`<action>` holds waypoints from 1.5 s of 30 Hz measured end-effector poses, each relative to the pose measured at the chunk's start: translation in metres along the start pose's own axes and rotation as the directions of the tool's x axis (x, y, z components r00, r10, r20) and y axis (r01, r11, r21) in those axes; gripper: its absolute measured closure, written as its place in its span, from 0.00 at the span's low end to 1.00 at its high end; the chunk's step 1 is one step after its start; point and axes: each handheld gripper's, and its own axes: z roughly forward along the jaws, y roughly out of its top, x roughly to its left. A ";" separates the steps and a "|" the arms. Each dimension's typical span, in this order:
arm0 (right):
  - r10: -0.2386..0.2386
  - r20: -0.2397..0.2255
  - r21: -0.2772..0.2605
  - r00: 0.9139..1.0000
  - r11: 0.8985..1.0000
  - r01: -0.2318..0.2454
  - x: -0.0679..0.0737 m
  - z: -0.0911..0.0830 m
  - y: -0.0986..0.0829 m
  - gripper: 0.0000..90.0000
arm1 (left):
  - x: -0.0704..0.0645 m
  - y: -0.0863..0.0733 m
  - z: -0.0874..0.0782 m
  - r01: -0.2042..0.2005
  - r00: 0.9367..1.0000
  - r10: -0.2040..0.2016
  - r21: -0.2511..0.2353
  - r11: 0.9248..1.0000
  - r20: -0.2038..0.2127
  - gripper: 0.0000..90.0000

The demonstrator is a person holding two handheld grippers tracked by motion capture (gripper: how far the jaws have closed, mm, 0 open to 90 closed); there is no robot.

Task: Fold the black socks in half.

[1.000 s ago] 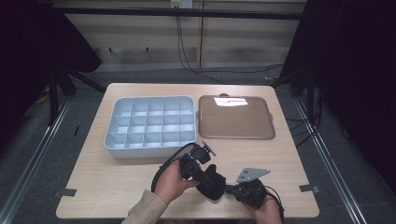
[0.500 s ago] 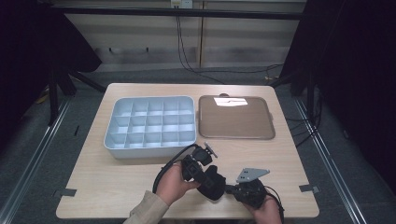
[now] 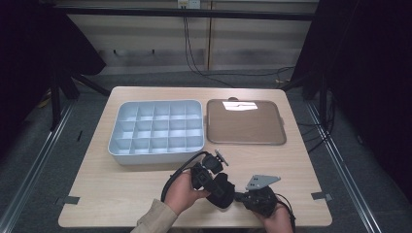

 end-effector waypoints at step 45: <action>-0.010 -0.009 -0.003 1.000 1.000 0.010 0.005 0.008 0.006 0.99 | 0.002 -0.007 0.007 -0.003 1.000 0.003 -0.006 1.000 0.008 0.95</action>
